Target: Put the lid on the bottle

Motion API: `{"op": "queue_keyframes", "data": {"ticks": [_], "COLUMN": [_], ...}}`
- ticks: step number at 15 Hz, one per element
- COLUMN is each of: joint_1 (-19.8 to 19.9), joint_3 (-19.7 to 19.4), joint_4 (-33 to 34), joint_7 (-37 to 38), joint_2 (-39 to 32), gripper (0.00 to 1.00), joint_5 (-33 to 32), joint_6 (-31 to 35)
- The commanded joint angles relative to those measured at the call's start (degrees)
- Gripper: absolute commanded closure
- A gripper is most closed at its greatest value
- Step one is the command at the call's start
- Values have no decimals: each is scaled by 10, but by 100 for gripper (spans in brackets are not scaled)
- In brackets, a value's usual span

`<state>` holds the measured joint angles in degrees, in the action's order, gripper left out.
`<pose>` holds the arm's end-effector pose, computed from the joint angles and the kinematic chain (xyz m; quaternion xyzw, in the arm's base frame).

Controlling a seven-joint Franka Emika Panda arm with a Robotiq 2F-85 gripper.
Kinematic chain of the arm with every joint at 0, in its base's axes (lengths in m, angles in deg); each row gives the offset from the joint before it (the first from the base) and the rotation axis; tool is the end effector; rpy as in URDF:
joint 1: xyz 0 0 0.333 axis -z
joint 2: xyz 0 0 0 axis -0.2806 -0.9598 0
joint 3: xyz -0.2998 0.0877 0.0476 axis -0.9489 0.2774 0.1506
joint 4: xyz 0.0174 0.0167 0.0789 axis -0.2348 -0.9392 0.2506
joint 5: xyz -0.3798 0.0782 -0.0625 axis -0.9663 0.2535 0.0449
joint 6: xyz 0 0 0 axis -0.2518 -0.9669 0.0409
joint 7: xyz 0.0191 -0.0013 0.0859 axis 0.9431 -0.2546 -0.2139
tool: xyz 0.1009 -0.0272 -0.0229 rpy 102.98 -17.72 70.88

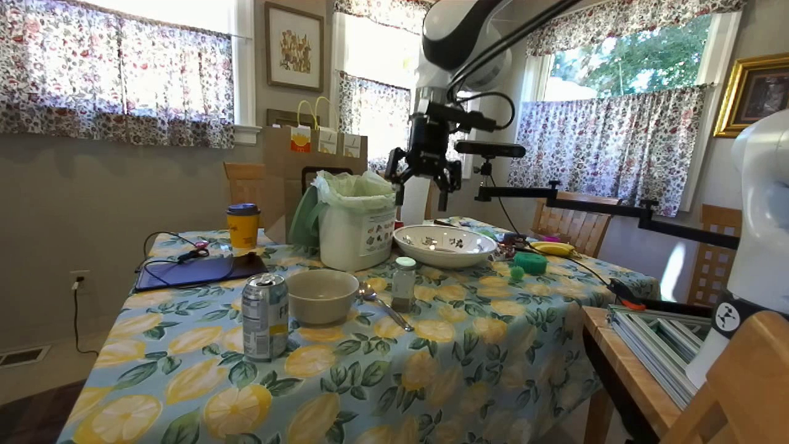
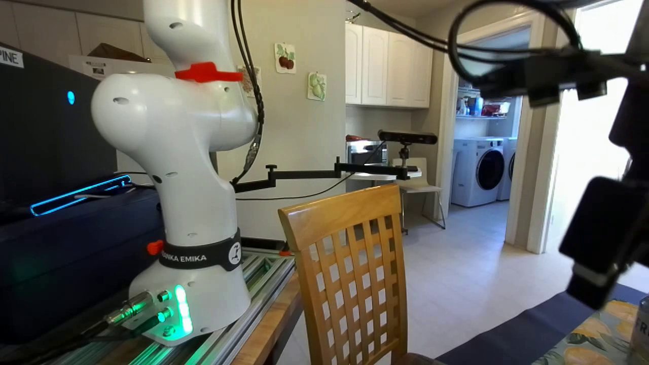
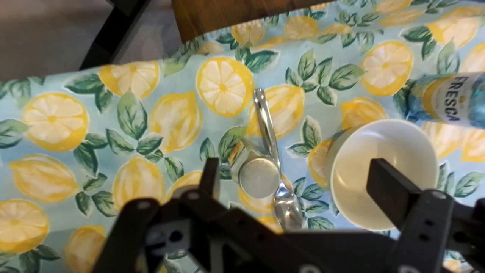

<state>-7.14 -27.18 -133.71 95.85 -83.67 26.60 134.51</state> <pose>0.4891 -0.1837 0.3503 -0.8747 0.4732 0.0466 0.0938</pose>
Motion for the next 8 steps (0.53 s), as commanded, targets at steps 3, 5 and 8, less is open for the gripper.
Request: {"op": "queue_keyframes", "data": {"ticks": [3,5,8], "joint_1": [16,16,15], "joint_3": [6,7,8], "joint_4": [2,1,1], "joint_7": [0,1,1], "joint_2": [73,75,58], "gripper": [0,0,0], "joint_5": [0,0,-1], "joint_6": [-80,-78,-74]}}
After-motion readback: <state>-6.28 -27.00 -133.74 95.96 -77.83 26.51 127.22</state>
